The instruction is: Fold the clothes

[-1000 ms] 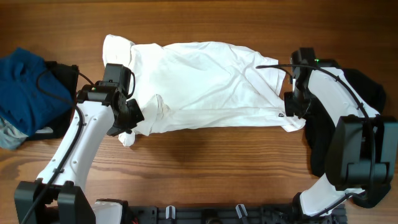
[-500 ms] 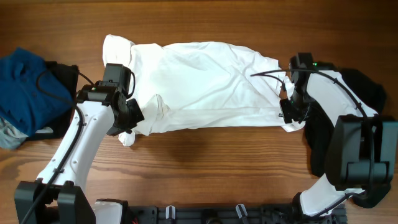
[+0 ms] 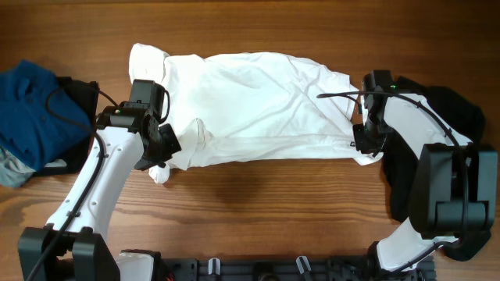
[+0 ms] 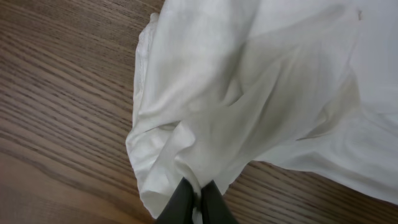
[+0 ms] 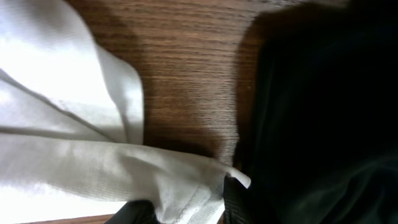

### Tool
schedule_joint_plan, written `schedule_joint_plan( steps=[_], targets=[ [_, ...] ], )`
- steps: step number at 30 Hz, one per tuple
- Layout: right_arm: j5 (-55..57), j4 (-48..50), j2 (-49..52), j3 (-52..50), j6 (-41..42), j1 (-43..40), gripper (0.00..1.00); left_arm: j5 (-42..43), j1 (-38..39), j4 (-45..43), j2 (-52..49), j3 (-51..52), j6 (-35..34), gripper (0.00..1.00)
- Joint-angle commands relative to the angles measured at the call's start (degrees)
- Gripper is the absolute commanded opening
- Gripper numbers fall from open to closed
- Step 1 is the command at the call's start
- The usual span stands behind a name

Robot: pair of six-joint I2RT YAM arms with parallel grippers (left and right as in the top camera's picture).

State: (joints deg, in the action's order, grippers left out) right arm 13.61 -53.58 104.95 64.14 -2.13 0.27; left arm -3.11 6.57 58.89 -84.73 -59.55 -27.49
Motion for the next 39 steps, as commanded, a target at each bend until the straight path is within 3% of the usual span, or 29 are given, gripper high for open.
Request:
schedule_joint_plan(
  steps=[1, 3, 4, 11, 16, 22, 29, 34, 39],
  targets=[
    [1.9, -0.1, 0.6, -0.4, 2.2, -0.1, 0.29, 0.3, -0.4, -0.2, 0.6, -0.8, 0.7, 0.04],
    [1.8, -0.2, 0.6, -0.4, 2.3, -0.1, 0.07, 0.3, -0.4, -0.2, 0.6, -0.8, 0.7, 0.04],
    [1.8, -0.2, 0.6, -0.4, 2.7, -0.1, 0.04, 0.3, -0.4, -0.2, 0.6, -0.8, 0.7, 0.04],
    [-3.9, -2.6, -3.3, 2.7, 9.9, -0.1, 0.04, 1.9, -0.4, -0.4, 1.4, -3.0, 4.6, 0.04],
    [-11.0, -5.6, -13.4, 13.9, 10.1, -0.2, 0.04, 2.4, -2.6, 3.7, 4.3, -15.8, 6.3, 0.04],
    [-11.0, -11.0, -23.5, 30.4, 10.0, -0.2, 0.04, 2.4, -7.4, 9.7, 6.8, -36.6, 9.2, 0.04],
    [-10.3, -17.7, -30.0, 42.0, 8.1, -0.2, 0.04, 2.4, -10.7, 18.4, 10.1, -54.0, 13.0, 0.04],
    [-6.9, -18.2, -35.0, 48.5, 8.2, -0.2, 0.04, 2.4, -11.3, 20.7, 14.1, -61.8, 13.6, 0.04],
    [-6.0, -17.5, -35.3, 49.8, 4.3, -0.2, 0.04, 2.4, -11.3, 19.5, 15.2, -62.4, 13.6, 0.04]
  ],
)
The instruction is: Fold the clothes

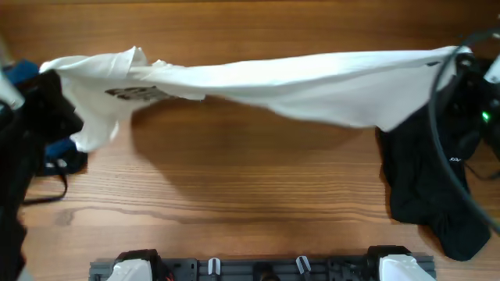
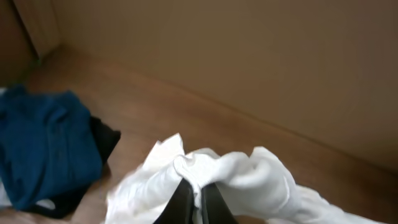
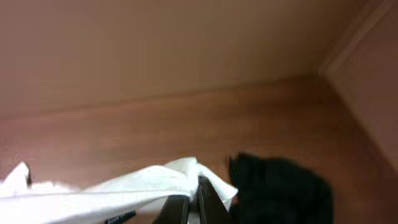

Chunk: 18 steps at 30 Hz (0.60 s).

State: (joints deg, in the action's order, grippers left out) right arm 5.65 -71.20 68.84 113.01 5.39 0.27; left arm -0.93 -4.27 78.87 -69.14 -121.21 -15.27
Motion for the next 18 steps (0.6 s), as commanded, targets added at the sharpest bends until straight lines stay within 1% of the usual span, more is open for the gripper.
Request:
schedule_joint_plan(
  steps=[1, 2, 4, 6, 8, 10, 12, 14, 15, 17, 18],
  targets=[
    [1.4, -0.3, 1.9, 0.9, -4.0, -0.2, 0.04, 0.3, -0.5, -0.4, -1.3, -0.8, 1.4, 0.04],
    [0.9, -0.7, 3.3, 0.9, -4.2, -0.2, 0.04, 0.8, -0.5, -0.4, -2.4, -0.8, 1.4, 0.04],
    [-0.8, -1.3, 8.9, 0.9, -4.9, -0.2, 0.04, 3.3, -0.5, -0.6, -6.7, -0.8, 1.6, 0.04],
    [-2.1, -1.0, 14.1, 0.9, -5.8, -0.2, 0.04, 4.0, -0.5, -1.2, -11.8, -0.8, 1.9, 0.04],
    [-2.4, 0.7, 19.9, 0.9, -5.8, -0.2, 0.05, 4.6, -0.3, -2.4, -17.3, -0.8, 3.4, 0.04],
    [-2.4, 4.5, 25.8, 0.9, -5.2, -0.2, 0.04, 5.3, -0.3, -5.2, -23.7, -0.8, 5.0, 0.04],
    [-2.3, 11.1, 32.0, 0.9, -2.4, -0.2, 0.04, 6.7, -0.3, -10.8, -30.4, -0.8, 7.6, 0.04],
    [-1.2, 18.1, 36.7, 1.0, 5.0, -0.2, 0.04, 7.0, -0.4, -19.8, -36.9, -0.8, 7.6, 0.04],
    [-1.9, 21.4, 37.7, 1.3, 8.8, -0.2, 0.04, 8.3, -0.4, -24.7, -39.0, -0.8, 7.6, 0.04],
    [-6.2, 27.4, 37.6, 2.5, 10.3, -0.2, 0.04, 11.9, -0.4, -31.7, -40.3, -1.1, 7.2, 0.04],
    [-7.6, 29.9, 37.1, 4.8, 11.1, -0.2, 0.04, 14.3, -0.4, -35.7, -40.3, -1.9, 6.3, 0.04]
  ],
)
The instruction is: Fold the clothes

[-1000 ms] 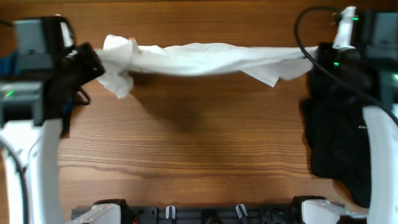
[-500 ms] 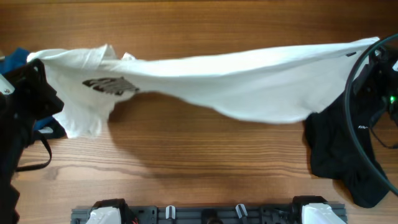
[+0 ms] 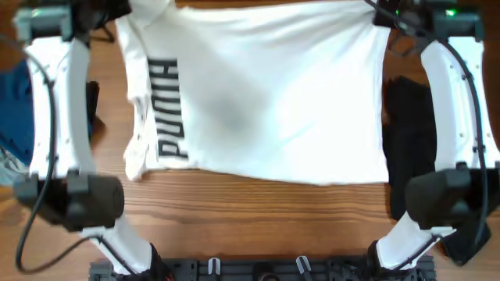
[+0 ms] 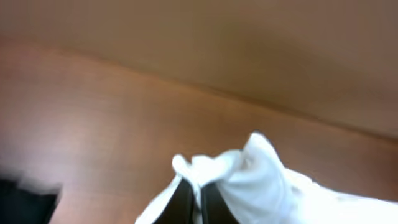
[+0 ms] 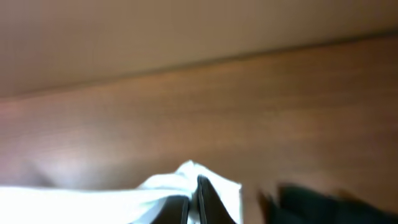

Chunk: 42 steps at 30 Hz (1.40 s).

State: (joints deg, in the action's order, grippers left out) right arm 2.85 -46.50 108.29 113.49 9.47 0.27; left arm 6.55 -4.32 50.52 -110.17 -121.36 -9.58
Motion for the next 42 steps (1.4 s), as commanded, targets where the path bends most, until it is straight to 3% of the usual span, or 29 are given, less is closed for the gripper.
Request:
schedule_joint_plan(
  steps=[1, 5, 9, 16, 19, 22, 33, 39, 42],
  targets=[
    [-4.9, 6.3, -2.8, 8.0, 7.6, -0.2, 0.04, 8.8, -0.4, -10.3, 1.1, -4.0, -0.3, 0.04],
    [-2.2, 4.7, -3.3, 26.1, 3.8, -0.2, 0.04, 9.5, -0.8, -11.7, 1.4, -21.6, 0.2, 0.04],
    [4.2, -4.4, -3.3, 33.8, 0.5, -0.2, 0.04, 9.5, -3.3, -6.3, 1.4, -34.8, 0.2, 0.04],
    [7.9, -29.3, 0.4, 32.1, -2.0, -0.2, 0.04, 12.5, -3.4, 25.8, 0.0, -36.7, 0.5, 0.04],
    [7.9, -36.9, 3.1, 29.6, -1.5, -0.2, 0.04, 12.5, -2.0, 38.2, -3.9, -34.7, 3.8, 0.04],
    [7.8, -43.7, 6.3, 25.7, -0.3, -0.2, 0.04, 12.5, -0.5, 46.0, -9.1, -31.0, 6.8, 0.04],
    [2.4, -45.7, 8.1, -4.6, 0.0, -0.2, 0.04, 10.3, -0.1, 46.0, -7.1, 8.9, 8.6, 0.04],
    [2.9, -41.0, 3.3, -19.5, 1.4, -0.5, 0.04, 10.3, -0.7, 40.6, 6.6, 30.6, 8.6, 0.04],
    [3.2, -38.0, -2.1, -26.6, 4.3, -1.4, 0.04, 5.6, -2.4, 37.6, 17.6, 36.7, 3.5, 0.04]
  ],
)
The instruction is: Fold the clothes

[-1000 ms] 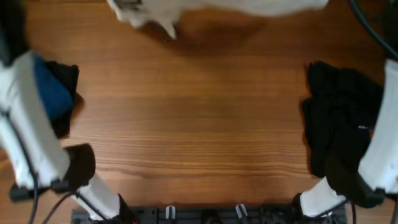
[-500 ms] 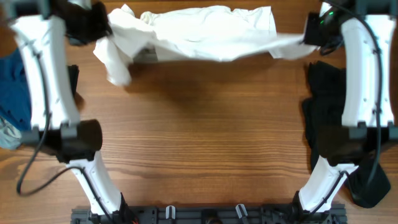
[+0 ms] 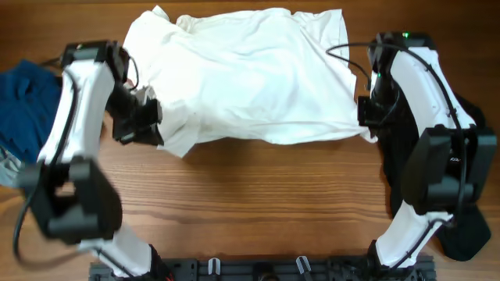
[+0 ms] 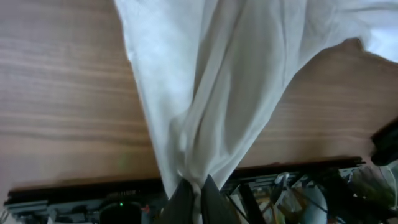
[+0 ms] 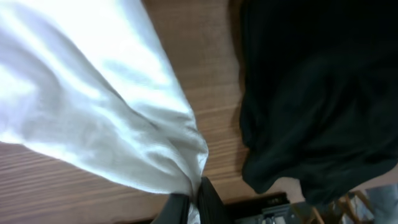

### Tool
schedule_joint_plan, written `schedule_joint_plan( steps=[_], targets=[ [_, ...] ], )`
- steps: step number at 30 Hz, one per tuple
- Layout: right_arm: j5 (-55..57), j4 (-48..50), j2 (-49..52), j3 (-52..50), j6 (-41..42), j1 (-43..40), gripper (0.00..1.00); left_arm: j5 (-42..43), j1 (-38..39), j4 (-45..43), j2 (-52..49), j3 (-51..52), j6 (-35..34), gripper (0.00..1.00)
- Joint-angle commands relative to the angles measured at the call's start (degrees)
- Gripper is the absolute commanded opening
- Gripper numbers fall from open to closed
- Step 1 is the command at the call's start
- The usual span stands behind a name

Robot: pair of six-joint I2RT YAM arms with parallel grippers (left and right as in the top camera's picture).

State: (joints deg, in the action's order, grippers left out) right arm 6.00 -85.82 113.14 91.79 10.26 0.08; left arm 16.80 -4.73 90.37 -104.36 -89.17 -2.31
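Observation:
A white T-shirt [image 3: 242, 74] lies spread and rumpled across the far half of the wooden table [image 3: 258, 203]. My left gripper [image 3: 147, 129] is shut on the shirt's near left corner, the cloth [image 4: 205, 93] bunched between its fingers [image 4: 180, 199]. At the near right corner my right gripper [image 3: 367, 117] is shut on the white fabric [image 5: 112, 118], pinched between its fingers [image 5: 208, 196]. The shirt's print is hidden.
A blue garment [image 3: 27, 109] lies in a heap at the left edge. A black garment [image 3: 437, 156] lies along the right side, close beside my right gripper, and fills the right of the right wrist view [image 5: 317, 93]. Bare wood runs along the front.
The shirt was held up stretched flat with its PUMA print showing; now it lies rumpled on the far table, print hidden. Both grippers have come down to the table, still shut on its corners.
At first the shirt lay crumpled on the table with each gripper shut on a near corner. Then both held it stretched in the air, then hanging flat with the print showing. Now it rests on the table again, spread wider, both grips unchanged.

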Motion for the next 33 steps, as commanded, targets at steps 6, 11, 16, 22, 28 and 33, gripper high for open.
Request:
schedule_joint_plan(
  steps=[6, 11, 16, 22, 28, 33],
  targets=[
    [2.8, 4.1, -19.0, -12.9, 5.2, -2.0, 0.04, -10.1, -6.1, -5.1, 31.0, 5.6, -8.7, 0.04],
    [3.0, 2.3, -19.9, -14.1, 4.9, -2.0, 0.04, -10.3, -6.4, -3.3, 33.0, 8.3, -9.8, 0.04],
    [8.3, 1.5, -20.7, -18.1, 9.2, -2.0, 0.04, -10.3, -6.4, -3.1, 32.9, 16.2, -10.2, 0.04],
    [1.6, 19.6, -20.7, -18.2, 1.9, -2.0, 0.04, -9.9, -6.4, -12.3, 29.6, 17.3, -10.2, 0.04],
    [-2.7, 38.6, -20.0, -18.2, 1.7, -2.0, 0.04, -9.8, -6.4, -27.5, 20.7, 18.4, -10.7, 0.07],
    [-7.0, 47.0, -14.7, -18.2, 1.7, -1.9, 0.23, -4.0, -6.3, -43.1, 9.1, 18.4, -12.3, 0.40]
  ],
)
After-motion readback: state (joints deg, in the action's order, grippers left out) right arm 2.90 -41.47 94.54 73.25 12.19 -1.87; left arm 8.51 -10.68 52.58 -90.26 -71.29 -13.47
